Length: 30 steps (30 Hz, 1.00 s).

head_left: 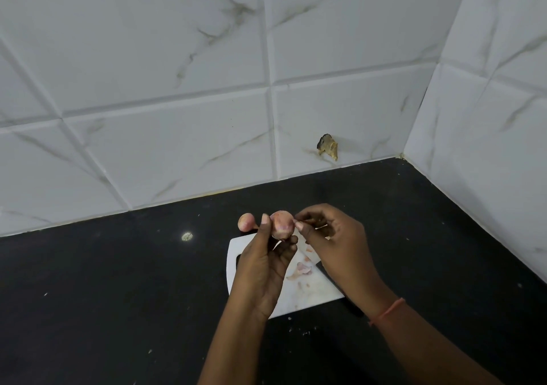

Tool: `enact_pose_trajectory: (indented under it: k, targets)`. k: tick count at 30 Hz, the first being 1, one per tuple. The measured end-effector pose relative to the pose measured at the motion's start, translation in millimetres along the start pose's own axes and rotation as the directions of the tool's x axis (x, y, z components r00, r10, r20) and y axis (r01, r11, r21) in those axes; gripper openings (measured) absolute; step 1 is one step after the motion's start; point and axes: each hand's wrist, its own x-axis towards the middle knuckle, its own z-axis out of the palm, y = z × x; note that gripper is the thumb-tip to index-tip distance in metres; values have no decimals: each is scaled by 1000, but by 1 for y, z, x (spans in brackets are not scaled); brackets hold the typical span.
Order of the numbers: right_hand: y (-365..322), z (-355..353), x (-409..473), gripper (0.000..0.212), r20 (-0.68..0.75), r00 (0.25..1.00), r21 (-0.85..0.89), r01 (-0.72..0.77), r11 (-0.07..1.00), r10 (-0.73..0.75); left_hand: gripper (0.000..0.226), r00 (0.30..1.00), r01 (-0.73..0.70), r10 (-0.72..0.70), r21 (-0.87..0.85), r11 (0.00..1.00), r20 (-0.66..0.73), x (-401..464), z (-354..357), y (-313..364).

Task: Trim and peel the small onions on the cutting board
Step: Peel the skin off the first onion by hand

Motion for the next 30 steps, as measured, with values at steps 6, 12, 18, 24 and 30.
enact_pose_trajectory:
  k: [6, 12, 18, 24, 30]
  targets:
    - [4, -2, 5, 13, -77, 996, 6, -38, 999, 39, 49, 999, 47, -47, -64, 997, 5, 3, -3, -2]
    - [16, -15, 11, 10, -127, 992, -118, -22, 993, 7, 55, 995, 85, -89, -99, 991, -38, 3, -4, 0]
    - [14, -13, 7, 15, -37, 980, -268, 180, 947, -197, 35, 1000, 22, -23, -60, 998, -13, 0, -1, 1]
    - [0, -7, 4, 26, 76, 984, -75, 164, 984, -158, 31, 998, -19, 15, 58, 998, 64, -10, 5, 9]
    - [0, -12, 4, 26, 75, 986, -53, 152, 987, -148, 41, 984, -177, 162, 262, 949, 77, -13, 5, 8]
